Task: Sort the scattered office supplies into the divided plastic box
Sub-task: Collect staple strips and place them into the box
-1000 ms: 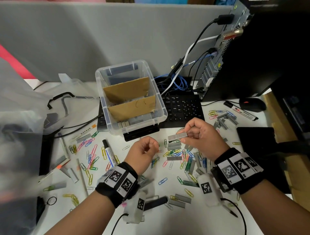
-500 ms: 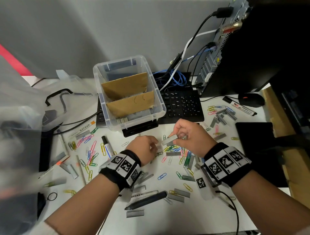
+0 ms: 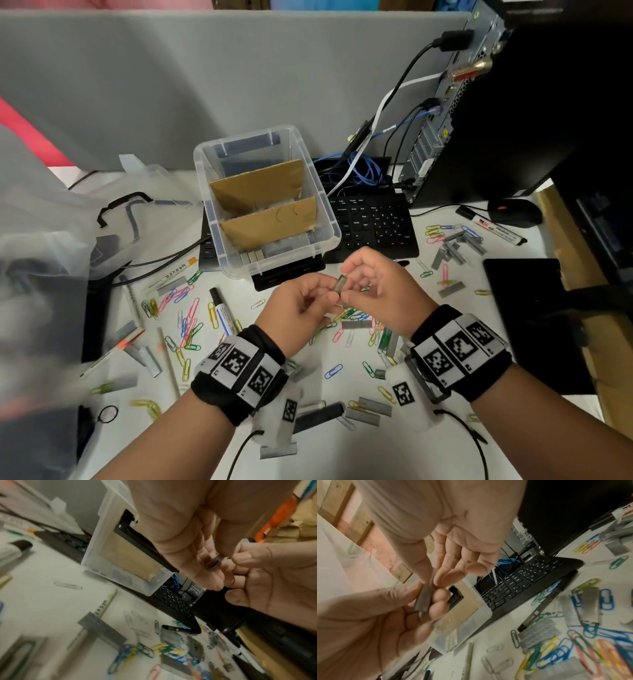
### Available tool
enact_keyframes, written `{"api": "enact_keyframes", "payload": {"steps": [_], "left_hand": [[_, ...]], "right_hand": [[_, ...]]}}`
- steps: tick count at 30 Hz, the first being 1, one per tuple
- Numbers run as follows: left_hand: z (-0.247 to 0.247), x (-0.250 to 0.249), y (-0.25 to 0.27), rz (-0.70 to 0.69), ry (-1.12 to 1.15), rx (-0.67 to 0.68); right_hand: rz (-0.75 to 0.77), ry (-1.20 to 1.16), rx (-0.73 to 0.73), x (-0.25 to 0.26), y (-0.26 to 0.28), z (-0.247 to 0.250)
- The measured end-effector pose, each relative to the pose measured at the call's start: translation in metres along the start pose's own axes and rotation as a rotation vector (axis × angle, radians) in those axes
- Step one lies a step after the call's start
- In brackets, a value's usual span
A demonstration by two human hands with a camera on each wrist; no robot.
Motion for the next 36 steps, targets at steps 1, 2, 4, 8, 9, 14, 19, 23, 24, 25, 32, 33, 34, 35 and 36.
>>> {"api": "enact_keyframes", "payload": {"steps": [1, 2, 4, 8, 9, 14, 19, 23, 24, 25, 32, 33, 34, 35, 36], "left_hand": [[0.000, -0.003, 0.001, 0.025, 0.076, 0.007], [0.001, -0.007, 0.002, 0.047, 0.146, 0.017], [0.002, -0.012, 0.003, 0.064, 0.260, 0.033], [0.008, -0.022, 0.003, 0.000, 0.372, 0.019], [0.009, -0.023, 0.004, -0.035, 0.361, 0.009], [0.014, -0.034, 0.005, -0.181, 0.253, -0.024], [0.018, -0.035, 0.004, -0.277, 0.099, -0.060], [0.017, -0.037, 0.005, -0.305, 0.062, -0.060], [0.016, -0.037, 0.005, -0.301, 0.059, -0.060], [0.016, -0.036, 0.005, -0.292, 0.061, -0.059], [0.013, -0.022, 0.007, 0.012, 0.304, -0.041], [0.014, -0.020, 0.007, 0.071, 0.362, -0.038], [0.015, -0.019, 0.007, 0.109, 0.402, -0.033], [0.015, -0.019, 0.007, 0.127, 0.417, -0.025], [0.015, -0.020, 0.006, 0.128, 0.409, -0.017]], "right_hand": [[0.024, -0.010, -0.027, 0.004, 0.000, 0.001], [0.053, -0.009, -0.049, 0.008, 0.001, 0.001], [0.139, 0.041, -0.094, 0.017, 0.003, 0.003], [0.329, 0.133, -0.150, 0.031, 0.006, 0.005], [0.351, 0.135, -0.160, 0.034, 0.006, 0.006], [0.411, 0.081, -0.251, 0.045, 0.010, 0.009], [0.437, 0.060, -0.272, 0.049, 0.012, 0.009], [0.452, 0.069, -0.309, 0.051, 0.012, 0.009], [0.455, 0.076, -0.314, 0.050, 0.012, 0.009], [0.459, 0.080, -0.316, 0.050, 0.012, 0.009], [0.498, 0.121, -0.289, 0.048, 0.012, 0.008], [0.499, 0.120, -0.282, 0.047, 0.012, 0.007], [0.499, 0.119, -0.278, 0.047, 0.012, 0.007], [0.502, 0.119, -0.274, 0.048, 0.012, 0.006], [0.511, 0.122, -0.265, 0.049, 0.012, 0.005]]}}
Point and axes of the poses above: each hand's wrist, its own y-axis away from the middle knuckle, its own z-axis out of the back of the hand, x = y × z, the point moved 4 cm from there along -y, towards the middle knuckle, and after that the axes turned 14 degrees about -x, right-handed, at the moved point
